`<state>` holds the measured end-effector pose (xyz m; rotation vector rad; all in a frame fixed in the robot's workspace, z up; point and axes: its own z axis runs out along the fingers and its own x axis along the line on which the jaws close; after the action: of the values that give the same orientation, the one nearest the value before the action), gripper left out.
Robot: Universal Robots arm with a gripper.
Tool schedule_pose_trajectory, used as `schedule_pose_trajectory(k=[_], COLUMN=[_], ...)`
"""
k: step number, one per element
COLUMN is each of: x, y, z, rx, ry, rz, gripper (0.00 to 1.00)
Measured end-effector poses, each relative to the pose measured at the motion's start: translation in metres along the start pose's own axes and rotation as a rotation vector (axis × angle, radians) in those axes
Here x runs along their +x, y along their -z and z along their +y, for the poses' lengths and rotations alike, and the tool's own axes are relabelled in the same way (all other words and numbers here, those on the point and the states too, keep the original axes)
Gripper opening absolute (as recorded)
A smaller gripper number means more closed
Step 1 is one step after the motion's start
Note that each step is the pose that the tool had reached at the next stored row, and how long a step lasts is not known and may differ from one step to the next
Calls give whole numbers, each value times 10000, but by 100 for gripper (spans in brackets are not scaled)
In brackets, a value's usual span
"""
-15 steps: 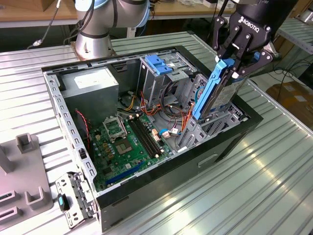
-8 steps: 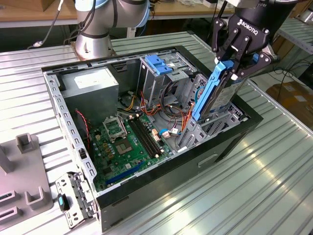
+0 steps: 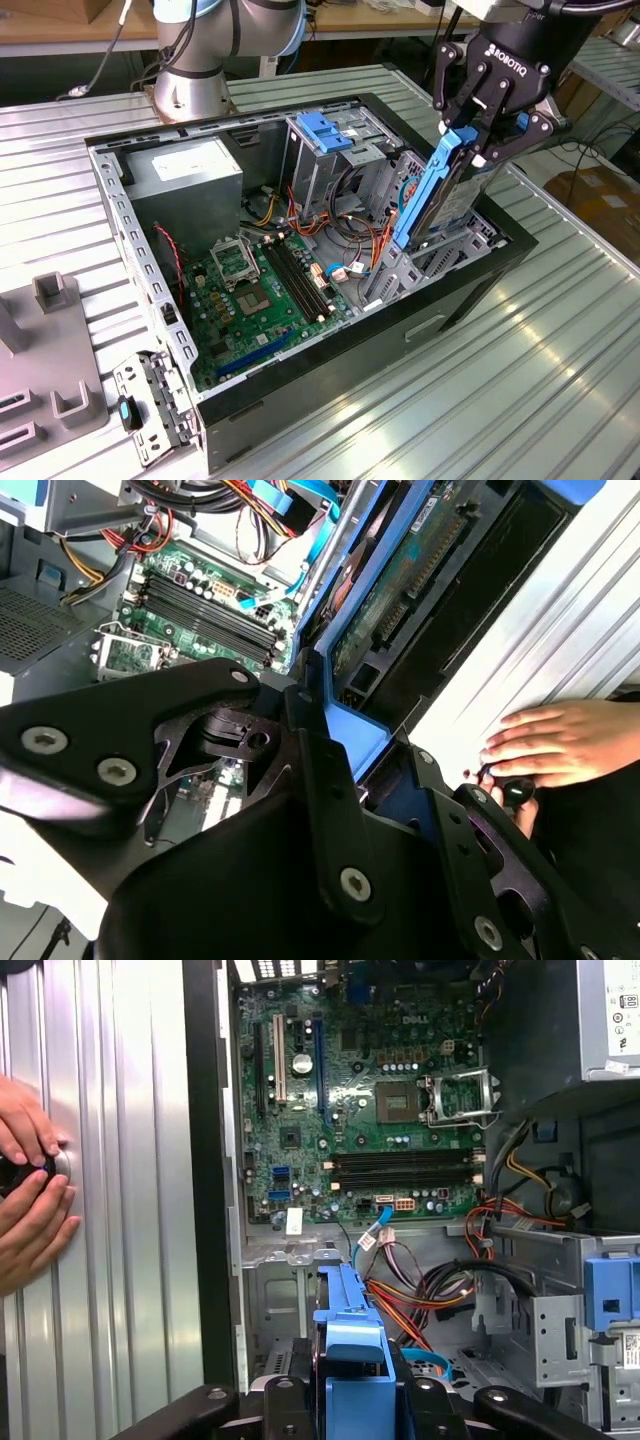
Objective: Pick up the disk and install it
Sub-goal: 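Insert the disk into the insertion slot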
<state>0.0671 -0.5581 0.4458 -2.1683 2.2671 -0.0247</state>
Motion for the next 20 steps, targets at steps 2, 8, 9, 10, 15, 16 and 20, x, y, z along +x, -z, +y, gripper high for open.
schedule_pose_trajectory(k=[2,8,9,10,15,16,20], x=[1,0,0,1,3,3,3], y=[-2,-15,-19,-26,-65,-70,-84], z=[0,0,0,0,0,0,0], rx=[0,-2,-4,-10,-27,-29,-32], ry=[26,131,132,133,132,131,131], rz=[1,-1,2,6,-1,0,0], gripper=[37,37,37,37,37,37,37])
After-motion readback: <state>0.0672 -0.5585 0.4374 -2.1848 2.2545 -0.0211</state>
